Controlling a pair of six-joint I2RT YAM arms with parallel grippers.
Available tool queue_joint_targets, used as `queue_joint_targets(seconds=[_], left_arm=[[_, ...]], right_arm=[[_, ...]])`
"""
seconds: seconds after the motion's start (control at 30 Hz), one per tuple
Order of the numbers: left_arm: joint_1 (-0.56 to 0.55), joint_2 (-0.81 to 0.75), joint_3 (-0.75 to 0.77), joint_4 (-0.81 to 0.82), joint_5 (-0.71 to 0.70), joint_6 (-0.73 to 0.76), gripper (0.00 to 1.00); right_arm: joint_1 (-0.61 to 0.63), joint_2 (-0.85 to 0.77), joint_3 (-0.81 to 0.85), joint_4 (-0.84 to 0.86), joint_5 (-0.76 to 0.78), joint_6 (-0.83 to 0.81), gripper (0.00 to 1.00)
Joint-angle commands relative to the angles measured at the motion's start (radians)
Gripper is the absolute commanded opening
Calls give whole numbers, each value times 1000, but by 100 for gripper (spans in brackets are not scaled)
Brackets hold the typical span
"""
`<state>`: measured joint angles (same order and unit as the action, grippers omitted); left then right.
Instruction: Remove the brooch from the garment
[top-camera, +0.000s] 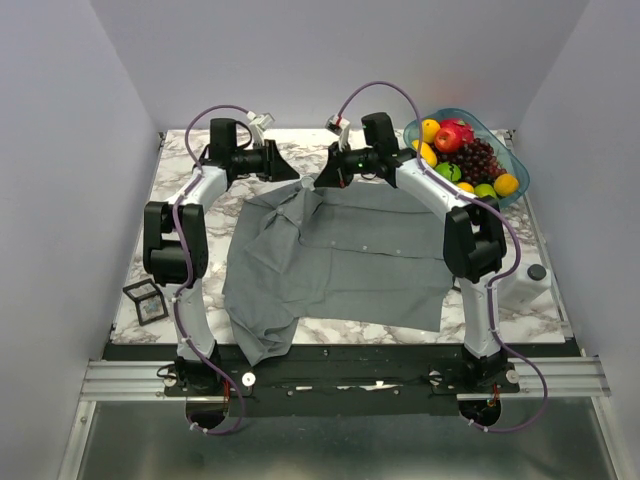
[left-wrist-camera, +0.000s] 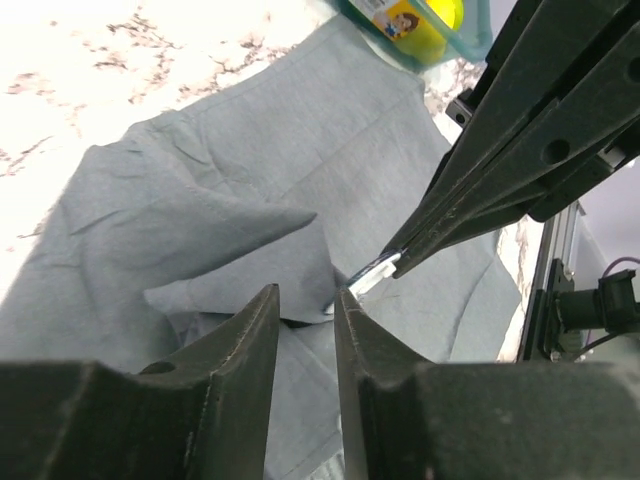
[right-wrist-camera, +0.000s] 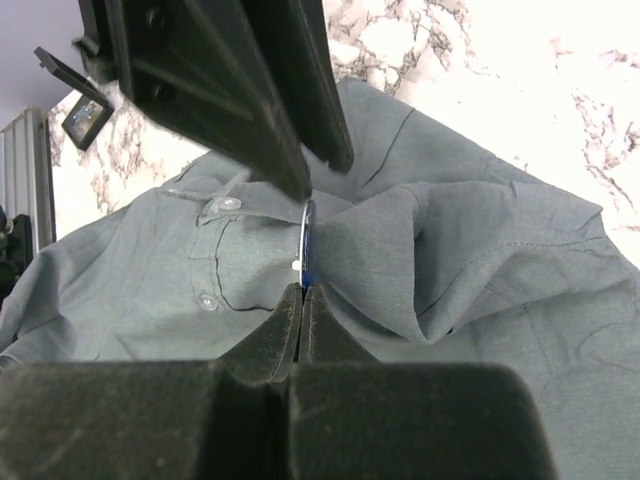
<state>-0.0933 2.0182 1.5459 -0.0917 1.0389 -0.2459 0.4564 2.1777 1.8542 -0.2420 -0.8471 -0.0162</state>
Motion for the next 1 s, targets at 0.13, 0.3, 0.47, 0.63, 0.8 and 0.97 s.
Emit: queue_joint_targets(seconds=[0.13, 0.3, 0.47, 0.63, 0.8, 0.97], left_arm=[[14, -27, -13, 124, 79, -42, 39], [6, -10, -4, 149, 174, -24, 48], [-9, 16, 77, -115, 216, 243, 48], [-23, 43, 134, -327, 165, 439, 47], [-23, 48, 120, -275, 124, 418, 48], [-28, 73, 138, -229, 135, 379, 46]], right_arm=[[8, 2, 25, -31, -13, -10, 0], [8, 1, 19, -29, -15, -10, 0], [8, -4, 11, -26, -12, -7, 0], [10, -7, 11, -26, -10, -7, 1], [8, -7, 11, -26, -9, -5, 1], [8, -4, 10, -26, -9, -5, 0]])
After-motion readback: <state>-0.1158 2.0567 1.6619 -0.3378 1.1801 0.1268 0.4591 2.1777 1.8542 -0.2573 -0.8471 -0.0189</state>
